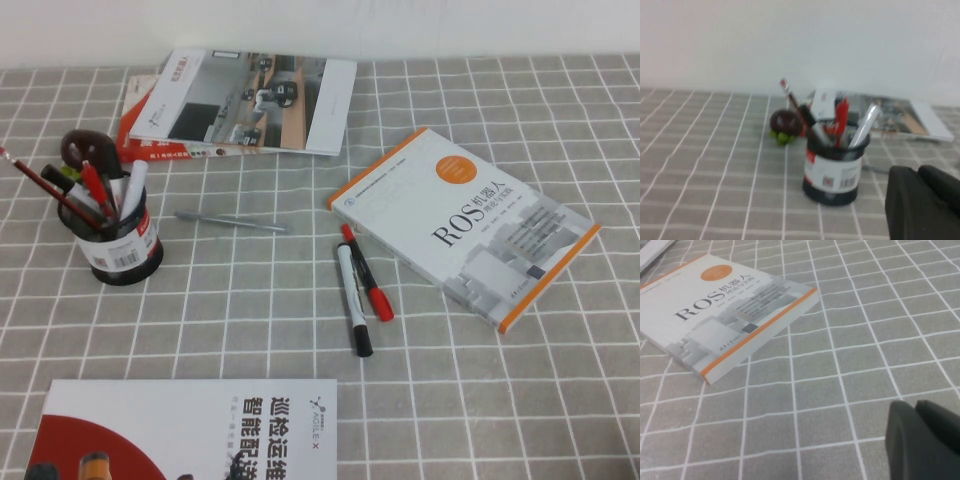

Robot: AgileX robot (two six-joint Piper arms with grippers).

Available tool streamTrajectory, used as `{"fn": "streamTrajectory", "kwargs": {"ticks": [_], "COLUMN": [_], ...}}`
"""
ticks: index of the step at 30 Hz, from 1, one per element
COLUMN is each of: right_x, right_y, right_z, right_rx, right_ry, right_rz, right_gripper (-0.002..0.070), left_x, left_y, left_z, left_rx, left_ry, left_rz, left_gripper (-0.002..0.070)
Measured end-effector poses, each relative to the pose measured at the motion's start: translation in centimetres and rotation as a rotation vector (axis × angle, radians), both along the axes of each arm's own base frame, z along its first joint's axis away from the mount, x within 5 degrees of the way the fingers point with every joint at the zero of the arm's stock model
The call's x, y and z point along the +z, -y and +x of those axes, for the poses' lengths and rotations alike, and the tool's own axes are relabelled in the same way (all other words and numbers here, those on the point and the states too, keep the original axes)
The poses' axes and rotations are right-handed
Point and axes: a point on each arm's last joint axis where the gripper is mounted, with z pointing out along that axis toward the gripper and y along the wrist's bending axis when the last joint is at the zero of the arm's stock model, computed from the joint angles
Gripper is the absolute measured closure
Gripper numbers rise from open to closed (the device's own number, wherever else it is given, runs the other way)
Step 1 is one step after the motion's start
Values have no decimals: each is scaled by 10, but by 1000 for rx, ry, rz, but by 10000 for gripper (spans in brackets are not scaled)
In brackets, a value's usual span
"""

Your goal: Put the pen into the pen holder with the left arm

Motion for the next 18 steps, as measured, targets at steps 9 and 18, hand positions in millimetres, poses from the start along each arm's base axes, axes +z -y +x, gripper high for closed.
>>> {"fn": "streamTrajectory", "kwargs": {"ticks": [9,18], "right_x": [0,0], "right_y": [0,0], "right_z": [0,0], "right_rx": [0,0], "right_ry": [0,0], "right_rz": [0,0], "right_gripper": [691,691], "left_x": [-42,-67], "left_y": [0,0], "left_z": [7,8], "left_rx": [16,25], "left_ry": [-125,-237], "left_rz": [-12,-51], "left_gripper": [675,675]}}
